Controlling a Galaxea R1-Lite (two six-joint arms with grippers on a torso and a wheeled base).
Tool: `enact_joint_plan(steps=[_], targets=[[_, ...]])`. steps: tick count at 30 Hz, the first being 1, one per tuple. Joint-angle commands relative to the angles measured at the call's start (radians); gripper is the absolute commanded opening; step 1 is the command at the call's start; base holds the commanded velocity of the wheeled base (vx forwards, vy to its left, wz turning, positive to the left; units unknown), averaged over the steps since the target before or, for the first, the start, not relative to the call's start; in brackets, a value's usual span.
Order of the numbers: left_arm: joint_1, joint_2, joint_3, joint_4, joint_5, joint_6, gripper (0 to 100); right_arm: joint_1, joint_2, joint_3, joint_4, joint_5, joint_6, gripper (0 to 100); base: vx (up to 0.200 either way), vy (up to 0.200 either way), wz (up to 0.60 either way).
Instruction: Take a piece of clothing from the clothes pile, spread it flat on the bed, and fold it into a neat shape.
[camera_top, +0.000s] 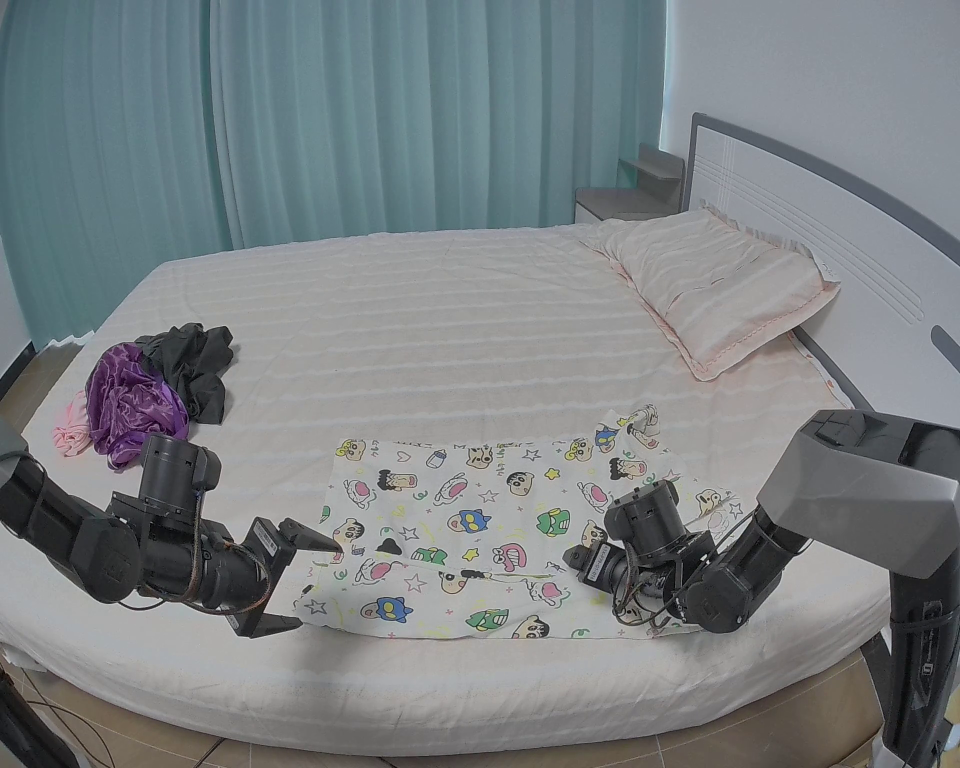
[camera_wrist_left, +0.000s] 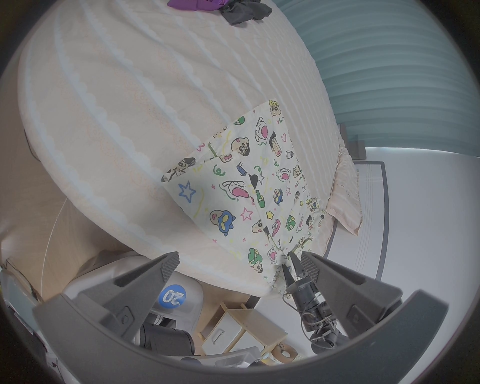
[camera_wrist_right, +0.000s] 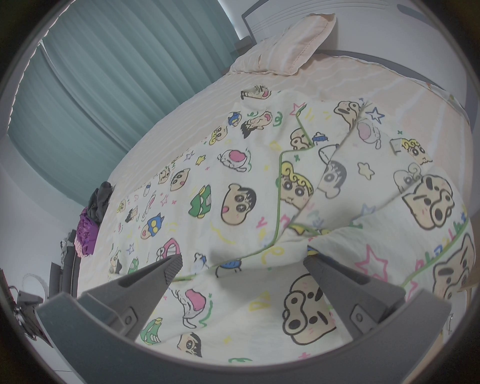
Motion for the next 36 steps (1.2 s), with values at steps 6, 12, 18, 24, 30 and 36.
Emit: enact_joint_plan(steps=[6, 12, 18, 24, 30, 36], targets=[[0.001, 0.005, 0.000, 0.000, 0.000, 0.000, 100, -0.032, -0.001, -0.035, -0.002, -0.027, -0.017, 100, 0.000, 0.000, 0.00], [0.001, 0.005, 0.000, 0.000, 0.000, 0.000, 100, 0.029, -0.076, 0.008, -0.002, -0.006, -0.015, 100, 0.000, 0.000, 0.00], [0.001, 0.005, 0.000, 0.000, 0.000, 0.000, 100, 0.075, -0.144, 0.107, -0.009, 0.085, -0.026, 100, 0.000, 0.000, 0.00], [0.001, 0.005, 0.000, 0.000, 0.000, 0.000, 100, 0.029, -0.244, 0.173, -0.012, 0.128, -0.043, 100, 0.000, 0.000, 0.00], [0.001, 0.005, 0.005, 0.000, -0.003, 0.003, 100, -0.089, -0.440, 0.328, -0.016, 0.261, -0.067, 100, 0.000, 0.000, 0.00], [-0.003, 0.000, 0.046, -0.034, -0.009, 0.051, 100, -0.181, -0.555, 0.457, -0.032, 0.277, -0.104, 100, 0.000, 0.000, 0.00]])
